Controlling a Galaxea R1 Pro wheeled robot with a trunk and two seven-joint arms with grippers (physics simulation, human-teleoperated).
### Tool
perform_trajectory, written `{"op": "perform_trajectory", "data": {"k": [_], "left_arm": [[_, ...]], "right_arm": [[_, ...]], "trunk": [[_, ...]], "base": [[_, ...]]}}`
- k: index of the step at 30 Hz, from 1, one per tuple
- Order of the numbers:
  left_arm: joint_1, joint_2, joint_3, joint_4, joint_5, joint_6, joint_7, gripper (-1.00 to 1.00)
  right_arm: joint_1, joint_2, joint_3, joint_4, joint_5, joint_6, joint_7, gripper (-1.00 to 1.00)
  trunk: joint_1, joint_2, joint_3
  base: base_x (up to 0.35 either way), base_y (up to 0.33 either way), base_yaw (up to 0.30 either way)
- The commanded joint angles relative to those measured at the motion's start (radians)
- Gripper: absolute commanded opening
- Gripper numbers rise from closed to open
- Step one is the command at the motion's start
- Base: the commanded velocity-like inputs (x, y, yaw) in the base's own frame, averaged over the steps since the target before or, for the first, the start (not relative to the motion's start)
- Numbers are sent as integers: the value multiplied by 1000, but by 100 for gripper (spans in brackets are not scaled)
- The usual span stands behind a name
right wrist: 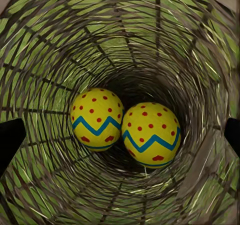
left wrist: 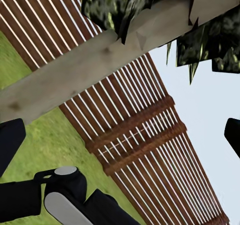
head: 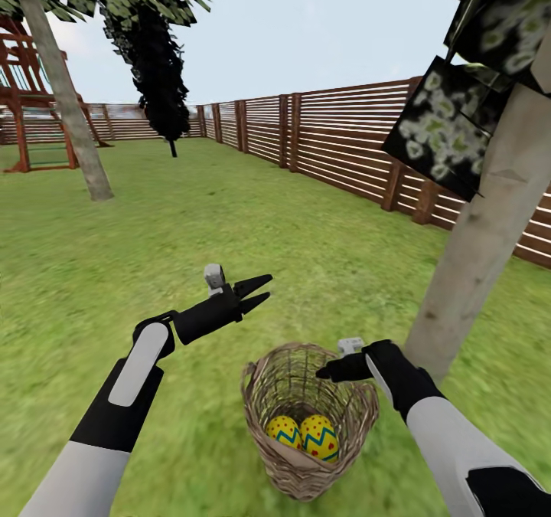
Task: Take the three Easter eggs out of the wicker basket on the lawn in the garden, then place them on the lawn next to a single tree (choose any tree) so that all three eggs are next to the same tree and none are left in the basket.
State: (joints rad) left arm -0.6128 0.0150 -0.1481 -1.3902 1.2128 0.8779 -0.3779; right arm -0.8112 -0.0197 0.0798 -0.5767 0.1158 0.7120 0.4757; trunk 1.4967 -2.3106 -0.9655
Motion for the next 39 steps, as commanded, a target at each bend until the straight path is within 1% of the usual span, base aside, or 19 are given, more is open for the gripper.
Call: {"op": "perform_trajectory", "data": {"k": [1,4,5,7,12,13,14,16,19,21,23,25,29,30,34,37,39], "left_arm": [[-1,0,-1,0,-1,2,-3,100],[-1,0,-1,0,-2,1,-3,100],[-1,0,-1,0,-2,1,-3,100],[-1,0,-1,0,-3,1,-3,100],[-1,0,-1,1,-4,1,-3,100],[-1,0,-1,1,-4,0,-3,100],[-1,0,-1,1,-4,0,-3,100],[-1,0,-1,1,-4,0,-3,100],[-1,0,-1,2,-4,0,-2,100],[-1,0,-1,2,-5,0,0,100],[-1,0,-1,2,-6,-1,2,100],[-1,0,-1,2,-8,-2,3,100],[-1,0,-1,2,-12,-3,5,100],[-1,0,-1,2,-13,-3,5,100],[-1,0,-2,2,-14,-4,5,100],[-1,-2,-4,2,-16,-4,6,100],[-1,-3,-5,2,-16,-4,7,100]], "right_arm": [[0,-1,3,-2,10,2,2,100],[0,6,3,-2,10,1,-20,100],[0,21,3,-1,11,1,-34,100],[0,31,3,0,12,0,-64,100],[0,53,3,0,12,-3,-169,100],[0,68,4,18,12,-4,-221,100],[0,71,4,26,12,-4,-233,100],[0,77,11,39,11,-5,-249,100],[0,80,34,58,9,-8,-254,100],[0,81,42,76,7,-8,-256,100],[0,82,44,82,7,-8,-257,100],[0,92,45,100,7,-8,-275,100],[-4,143,45,180,2,-10,-431,100],[-4,149,45,186,0,-10,-444,100],[-13,163,45,224,-3,-6,-465,100],[-41,171,43,287,-4,-8,-469,100],[-56,173,43,304,-2,-9,-469,100]], "trunk": [[0,0,-1],[0,0,-1],[0,0,-1],[0,0,-1],[0,0,-1],[0,0,-1],[0,0,-1],[0,0,-1],[0,0,-1],[0,0,-1],[0,0,-1],[0,0,-1],[0,0,-1],[0,0,-1],[0,0,-1],[0,0,-1],[0,0,-1]], "base": [[0,0,97],[0,0,32],[0,0,7],[0,0,3],[0,0,0],[0,0,0],[0,0,0],[0,0,0],[0,0,0],[0,0,0],[0,0,0],[0,0,0],[0,0,0],[0,0,0],[0,0,0],[0,0,0],[0,0,0]]}}
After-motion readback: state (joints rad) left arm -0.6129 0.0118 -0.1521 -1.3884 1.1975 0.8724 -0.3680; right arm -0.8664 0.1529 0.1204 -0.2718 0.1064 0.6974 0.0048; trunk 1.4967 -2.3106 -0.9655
